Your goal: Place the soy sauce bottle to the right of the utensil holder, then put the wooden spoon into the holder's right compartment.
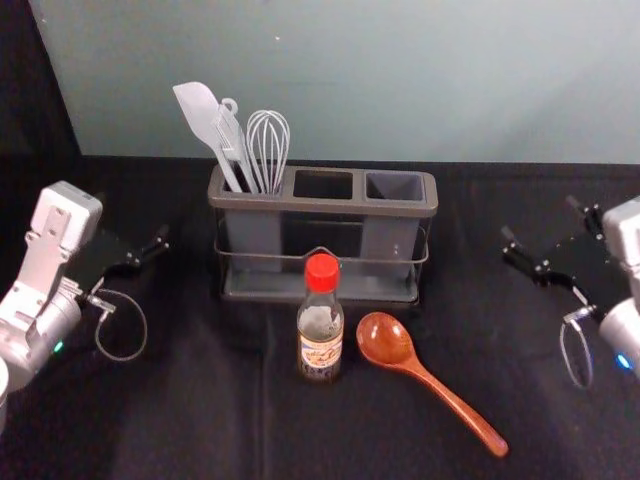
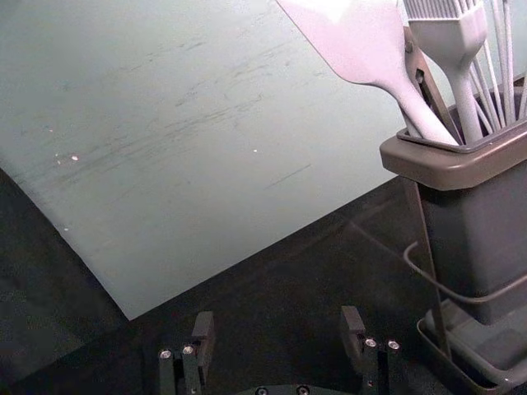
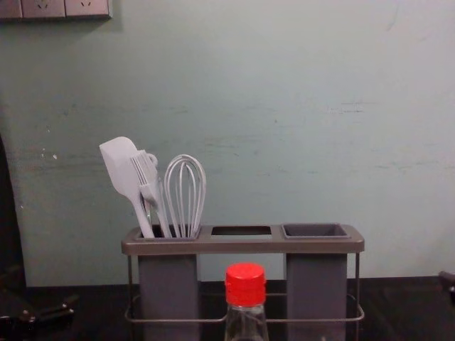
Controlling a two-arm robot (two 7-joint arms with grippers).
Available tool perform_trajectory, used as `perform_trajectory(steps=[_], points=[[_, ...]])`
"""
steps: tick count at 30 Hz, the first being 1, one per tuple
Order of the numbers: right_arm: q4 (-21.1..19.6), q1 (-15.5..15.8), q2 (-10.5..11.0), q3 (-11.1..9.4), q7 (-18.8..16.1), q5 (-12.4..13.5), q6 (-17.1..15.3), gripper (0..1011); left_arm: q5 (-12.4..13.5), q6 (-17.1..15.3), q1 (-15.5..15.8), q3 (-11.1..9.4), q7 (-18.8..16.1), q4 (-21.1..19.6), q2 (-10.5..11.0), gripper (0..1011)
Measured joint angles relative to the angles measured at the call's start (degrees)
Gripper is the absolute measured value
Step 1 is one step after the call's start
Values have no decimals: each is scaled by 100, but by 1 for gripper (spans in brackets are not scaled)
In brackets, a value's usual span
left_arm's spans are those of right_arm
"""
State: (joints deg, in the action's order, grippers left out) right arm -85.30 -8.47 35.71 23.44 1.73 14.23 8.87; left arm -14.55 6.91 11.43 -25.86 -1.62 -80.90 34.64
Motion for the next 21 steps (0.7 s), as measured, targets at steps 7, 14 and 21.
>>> perform_trajectory(steps=[7,14,21], points=[[-686,535,275,-360,-224,395,124,1003,0,0,0,0,0,0,0,1005],[-1396,1275,682,-786,-919,1242,237,1002,0,0,0,0,0,0,0,1005],[-1770,1658,952,-923,-1818,1977,149,1002,0,0,0,0,0,0,0,1005]])
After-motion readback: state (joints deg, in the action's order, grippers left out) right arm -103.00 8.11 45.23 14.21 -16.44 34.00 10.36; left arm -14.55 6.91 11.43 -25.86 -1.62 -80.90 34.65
